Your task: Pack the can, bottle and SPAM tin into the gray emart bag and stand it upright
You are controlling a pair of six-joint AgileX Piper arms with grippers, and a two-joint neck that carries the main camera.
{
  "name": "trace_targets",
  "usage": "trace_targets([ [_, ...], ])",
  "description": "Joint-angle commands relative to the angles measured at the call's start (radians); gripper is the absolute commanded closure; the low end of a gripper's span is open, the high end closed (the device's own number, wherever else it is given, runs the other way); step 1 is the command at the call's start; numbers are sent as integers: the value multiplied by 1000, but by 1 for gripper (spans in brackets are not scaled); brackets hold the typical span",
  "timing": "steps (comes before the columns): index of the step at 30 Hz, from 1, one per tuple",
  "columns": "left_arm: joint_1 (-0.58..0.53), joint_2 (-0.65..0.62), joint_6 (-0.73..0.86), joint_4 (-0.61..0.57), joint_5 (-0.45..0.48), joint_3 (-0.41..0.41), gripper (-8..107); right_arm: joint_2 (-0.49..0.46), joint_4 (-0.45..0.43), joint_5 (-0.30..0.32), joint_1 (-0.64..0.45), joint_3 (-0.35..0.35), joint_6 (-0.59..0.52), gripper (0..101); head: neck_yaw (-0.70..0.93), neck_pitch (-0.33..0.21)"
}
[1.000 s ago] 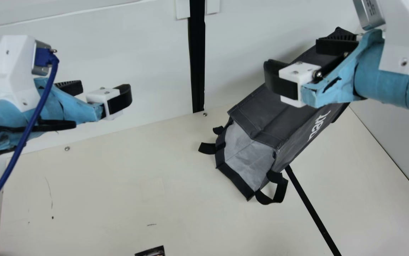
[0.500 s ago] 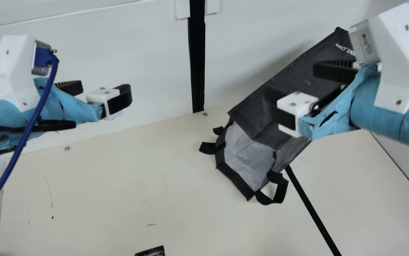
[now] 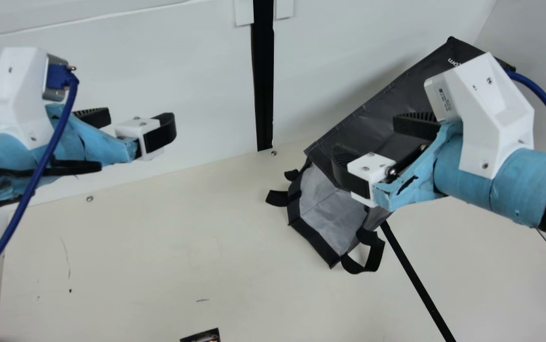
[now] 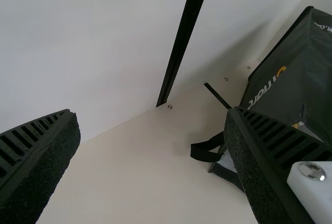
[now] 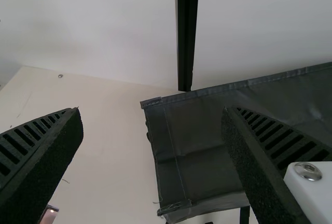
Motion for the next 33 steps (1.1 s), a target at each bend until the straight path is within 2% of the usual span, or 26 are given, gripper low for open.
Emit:
trace_targets([
  [1, 0, 0, 0, 0, 0, 0, 9, 0, 0, 0, 0, 0, 0, 6, -2, -21],
  [33, 0, 0, 0, 0, 0, 0, 9, 0, 0, -1, 0, 0, 0, 6, -2, -21],
])
